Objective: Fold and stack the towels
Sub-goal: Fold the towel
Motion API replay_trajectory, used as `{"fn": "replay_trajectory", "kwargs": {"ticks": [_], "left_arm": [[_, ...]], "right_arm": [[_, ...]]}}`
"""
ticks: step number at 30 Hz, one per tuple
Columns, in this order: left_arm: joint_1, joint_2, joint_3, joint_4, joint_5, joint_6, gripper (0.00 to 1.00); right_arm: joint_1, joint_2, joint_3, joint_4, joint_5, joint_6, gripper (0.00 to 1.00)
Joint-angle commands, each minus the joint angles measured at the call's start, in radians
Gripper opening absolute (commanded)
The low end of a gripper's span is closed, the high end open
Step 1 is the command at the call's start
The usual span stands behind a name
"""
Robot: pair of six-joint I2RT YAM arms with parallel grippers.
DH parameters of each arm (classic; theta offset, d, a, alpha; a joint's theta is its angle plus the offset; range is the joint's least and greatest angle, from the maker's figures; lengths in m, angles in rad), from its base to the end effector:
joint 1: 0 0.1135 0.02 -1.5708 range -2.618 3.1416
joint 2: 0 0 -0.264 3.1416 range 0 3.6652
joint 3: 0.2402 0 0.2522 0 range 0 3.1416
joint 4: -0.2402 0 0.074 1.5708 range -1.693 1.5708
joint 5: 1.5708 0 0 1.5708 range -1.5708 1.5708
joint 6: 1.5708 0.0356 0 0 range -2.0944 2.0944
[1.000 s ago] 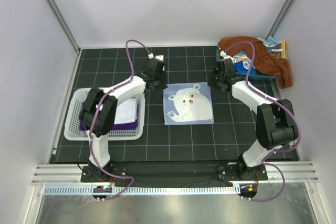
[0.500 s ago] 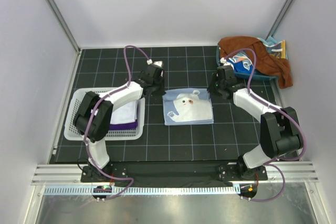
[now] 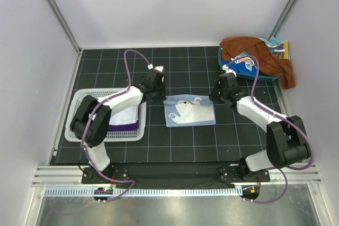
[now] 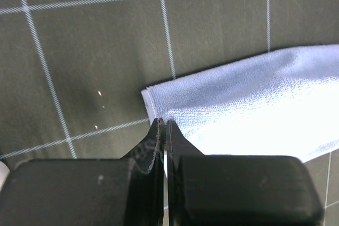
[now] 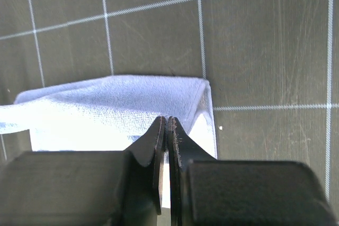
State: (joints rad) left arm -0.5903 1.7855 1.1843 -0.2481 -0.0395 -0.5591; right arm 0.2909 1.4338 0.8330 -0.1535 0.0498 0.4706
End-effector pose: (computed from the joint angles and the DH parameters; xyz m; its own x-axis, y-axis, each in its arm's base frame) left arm 0.3203 -0.2129 0.2001 -0.8123 -0.0937 -0.5757 0.1223 0.9377 -0.3252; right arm 0.2877 0.0843 0.2110 -0.6988 0.2635 -0.6650 0.0731 0.9511 0.3001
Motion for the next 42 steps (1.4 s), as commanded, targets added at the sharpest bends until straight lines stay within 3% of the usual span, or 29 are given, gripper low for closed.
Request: {"fn": "replay_trajectory", "kwargs": {"ticks": [1, 10, 30, 35, 42], "left_arm": [[-0.022, -0.048, -0.012, 0.017, -0.002, -0.009, 0.0], [-0.083, -0.057, -0.032, 0.015, -0.011, -0.013, 0.0], [-0.111, -0.161, -0.098, -0.037, -0.059, -0.025, 0.0], [-0.126, -0.156, -0.107, -0.037, -0.059, -0.025, 0.0], [-0.147, -0.132, -0.117, -0.037, -0.054, -0.027, 0.0]], "right_arm": [[0.004, -0.049, -0.018, 0.022, 0.031, 0.005, 0.01], [0.004, -0.096, -0.049, 0.015, 0.042, 0.002, 0.01], [0.005, -0.165, -0.143, 0.051, 0.013, 0.031, 0.02], [0.005, -0.173, -0.17, 0.083, -0.007, 0.046, 0.09], [0.005, -0.205, -0.196, 0.085, -0.027, 0.069, 0.29]]}}
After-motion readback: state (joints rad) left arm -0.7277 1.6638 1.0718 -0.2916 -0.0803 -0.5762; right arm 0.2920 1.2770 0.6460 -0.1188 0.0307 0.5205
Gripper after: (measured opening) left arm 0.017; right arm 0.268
